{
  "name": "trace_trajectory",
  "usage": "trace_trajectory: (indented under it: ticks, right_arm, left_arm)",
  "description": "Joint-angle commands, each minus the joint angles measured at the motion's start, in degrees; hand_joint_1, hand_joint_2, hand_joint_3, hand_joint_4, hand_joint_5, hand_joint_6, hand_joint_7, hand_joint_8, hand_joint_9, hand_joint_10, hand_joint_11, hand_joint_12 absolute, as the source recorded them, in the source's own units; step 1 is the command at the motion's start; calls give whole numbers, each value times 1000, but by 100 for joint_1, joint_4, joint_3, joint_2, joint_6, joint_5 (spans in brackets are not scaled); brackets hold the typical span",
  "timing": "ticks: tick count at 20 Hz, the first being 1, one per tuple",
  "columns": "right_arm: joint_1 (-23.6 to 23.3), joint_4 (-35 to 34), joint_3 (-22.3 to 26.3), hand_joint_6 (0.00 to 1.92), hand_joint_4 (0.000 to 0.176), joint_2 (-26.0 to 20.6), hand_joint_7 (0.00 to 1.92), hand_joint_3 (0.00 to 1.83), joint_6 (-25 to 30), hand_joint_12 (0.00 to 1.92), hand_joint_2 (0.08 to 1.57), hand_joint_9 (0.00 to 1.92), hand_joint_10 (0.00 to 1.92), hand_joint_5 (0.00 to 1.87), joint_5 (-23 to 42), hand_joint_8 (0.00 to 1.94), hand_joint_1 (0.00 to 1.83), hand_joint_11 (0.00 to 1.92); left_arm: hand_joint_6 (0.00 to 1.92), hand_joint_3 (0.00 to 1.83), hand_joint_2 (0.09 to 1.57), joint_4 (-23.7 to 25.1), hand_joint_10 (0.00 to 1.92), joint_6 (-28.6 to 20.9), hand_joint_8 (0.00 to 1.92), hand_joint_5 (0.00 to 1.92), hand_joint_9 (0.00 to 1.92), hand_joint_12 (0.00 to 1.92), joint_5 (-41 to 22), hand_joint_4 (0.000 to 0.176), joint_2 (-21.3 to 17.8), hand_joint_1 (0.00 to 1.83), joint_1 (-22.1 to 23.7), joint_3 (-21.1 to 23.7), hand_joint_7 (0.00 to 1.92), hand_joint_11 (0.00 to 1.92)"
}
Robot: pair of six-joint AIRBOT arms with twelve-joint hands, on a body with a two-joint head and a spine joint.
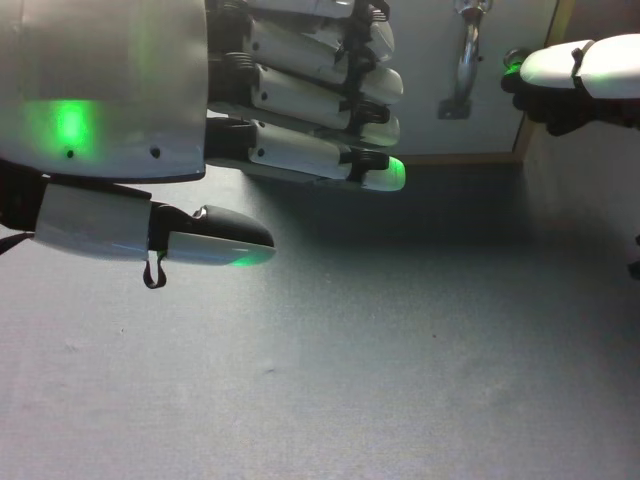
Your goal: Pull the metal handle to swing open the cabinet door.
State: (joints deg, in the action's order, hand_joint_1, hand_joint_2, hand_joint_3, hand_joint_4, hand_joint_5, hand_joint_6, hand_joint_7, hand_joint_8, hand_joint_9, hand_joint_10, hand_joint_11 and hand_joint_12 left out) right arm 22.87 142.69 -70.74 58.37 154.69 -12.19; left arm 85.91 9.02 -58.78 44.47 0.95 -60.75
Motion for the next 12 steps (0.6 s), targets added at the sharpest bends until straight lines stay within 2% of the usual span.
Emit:
trace_trajectory:
  ticks: [1, 5, 12]
  right_arm:
    - [-45, -129, -3, 0, 0, -25, 348, 0, 61, 910, 1551, 323, 1, 319, -697, 1, 0, 0]
    - [-45, -550, 70, 1, 0, 8, 348, 0, 61, 874, 1542, 314, 1, 308, -701, 3, 0, 0]
    - [2, -839, 81, 5, 0, 105, 361, 1, 61, 929, 1549, 328, 6, 322, -735, 4, 0, 0]
  left_arm:
    - [3, 4, 1563, -579, 6, 55, 3, 513, 493, 829, -147, 0, -41, 0, 56, -7, 543, 113]
    - [8, 1, 1559, -579, 10, 55, 8, 532, 511, 835, -147, 0, -41, 0, 56, -7, 559, 125]
    - [8, 0, 1558, -579, 7, 55, 5, 539, 512, 839, -147, 0, -41, 0, 56, -7, 560, 133]
